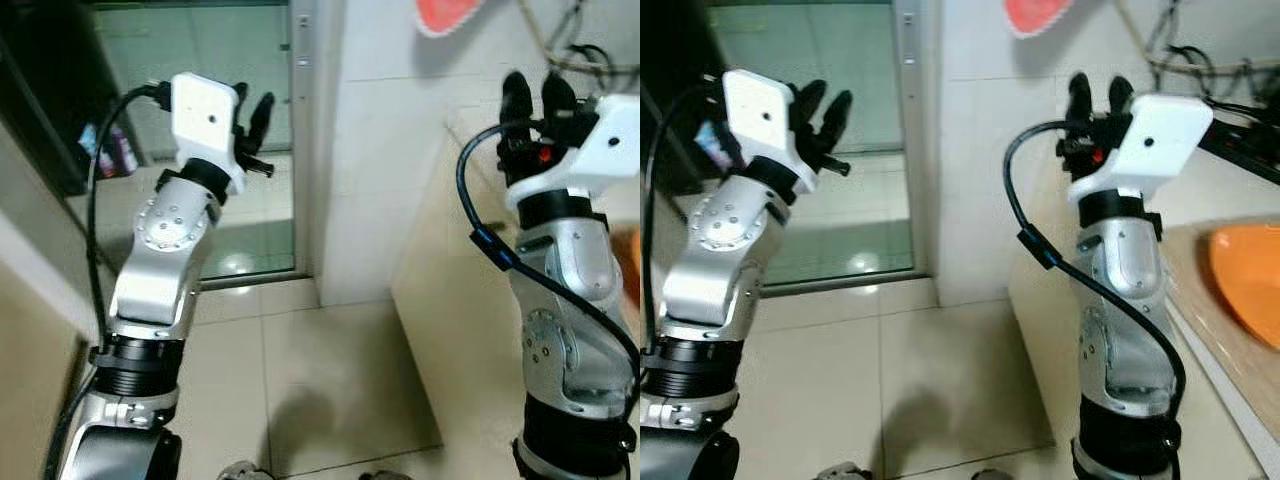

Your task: Kitchen organization

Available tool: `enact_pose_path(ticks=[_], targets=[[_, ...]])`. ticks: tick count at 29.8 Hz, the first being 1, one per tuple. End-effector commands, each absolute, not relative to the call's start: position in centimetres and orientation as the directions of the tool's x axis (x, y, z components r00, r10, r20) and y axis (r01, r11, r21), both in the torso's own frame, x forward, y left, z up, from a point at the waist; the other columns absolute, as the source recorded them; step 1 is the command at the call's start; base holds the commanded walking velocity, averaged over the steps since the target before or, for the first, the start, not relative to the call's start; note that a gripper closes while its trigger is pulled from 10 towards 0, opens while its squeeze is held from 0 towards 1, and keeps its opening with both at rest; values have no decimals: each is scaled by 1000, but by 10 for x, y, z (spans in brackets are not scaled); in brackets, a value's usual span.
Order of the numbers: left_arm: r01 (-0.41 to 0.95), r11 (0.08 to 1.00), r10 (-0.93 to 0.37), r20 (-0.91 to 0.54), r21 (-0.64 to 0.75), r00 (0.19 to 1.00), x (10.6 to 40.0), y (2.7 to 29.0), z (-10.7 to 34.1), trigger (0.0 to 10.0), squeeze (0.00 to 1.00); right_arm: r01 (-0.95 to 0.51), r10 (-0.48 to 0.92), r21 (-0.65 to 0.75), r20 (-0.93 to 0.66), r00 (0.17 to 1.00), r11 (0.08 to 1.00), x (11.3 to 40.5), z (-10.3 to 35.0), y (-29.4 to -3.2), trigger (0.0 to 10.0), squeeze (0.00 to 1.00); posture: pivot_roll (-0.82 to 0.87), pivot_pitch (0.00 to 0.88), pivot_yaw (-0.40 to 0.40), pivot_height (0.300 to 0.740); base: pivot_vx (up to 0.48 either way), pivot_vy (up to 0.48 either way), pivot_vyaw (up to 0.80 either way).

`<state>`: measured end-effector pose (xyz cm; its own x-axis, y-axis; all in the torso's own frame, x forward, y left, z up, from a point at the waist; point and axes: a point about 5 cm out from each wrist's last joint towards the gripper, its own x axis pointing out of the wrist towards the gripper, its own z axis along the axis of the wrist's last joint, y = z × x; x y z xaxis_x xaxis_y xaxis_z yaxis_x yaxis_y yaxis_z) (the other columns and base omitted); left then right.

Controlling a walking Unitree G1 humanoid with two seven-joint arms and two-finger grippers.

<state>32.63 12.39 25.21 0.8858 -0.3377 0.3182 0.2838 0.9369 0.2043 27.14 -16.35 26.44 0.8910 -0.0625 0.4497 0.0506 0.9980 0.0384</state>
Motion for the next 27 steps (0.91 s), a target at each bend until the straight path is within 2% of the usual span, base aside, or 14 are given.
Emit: enact_pose_path(ticks=[1,4,7,10,15,18,27], targets=[[270,940,-327,318,210,890,326,123,255,10000,0,66,-75,36,468,880,997,266,271,-165,10000,0,-47,0,38,740,0,0,-800],[252,945,-304,276,208,912,328,128,248,10000,0,68,-73,29,463,883,997,265,271,-163,10000,0,-47,1,34,740,0,0,0],[246,946,-302,295,212,907,328,132,256,10000,0,47,-53,26,489,871,999,262,278,-160,10000,0,-43,0,28,740,0,0,0],[204,955,-274,374,216,886,329,138,275,10000,0,25,-36,28,527,849,999,260,287,-157,10000,0,-34,2,16,740,0,0,-800],[194,960,-261,399,200,879,328,141,284,10000,0,3,-15,23,547,837,1000,259,292,-154,10000,0,-28,2,4,740,0,0,-800],[212,966,-255,385,151,887,328,142,284,10000,0,-18,8,12,543,839,1000,260,292,-150,10000,0,-20,2,-4,740,0,0,-800],[228,961,-272,370,159,889,328,139,281,10000,0,3,-14,21,526,850,1000,262,289,-150,10000,0,-19,5,-2,740,0,0,-800]])
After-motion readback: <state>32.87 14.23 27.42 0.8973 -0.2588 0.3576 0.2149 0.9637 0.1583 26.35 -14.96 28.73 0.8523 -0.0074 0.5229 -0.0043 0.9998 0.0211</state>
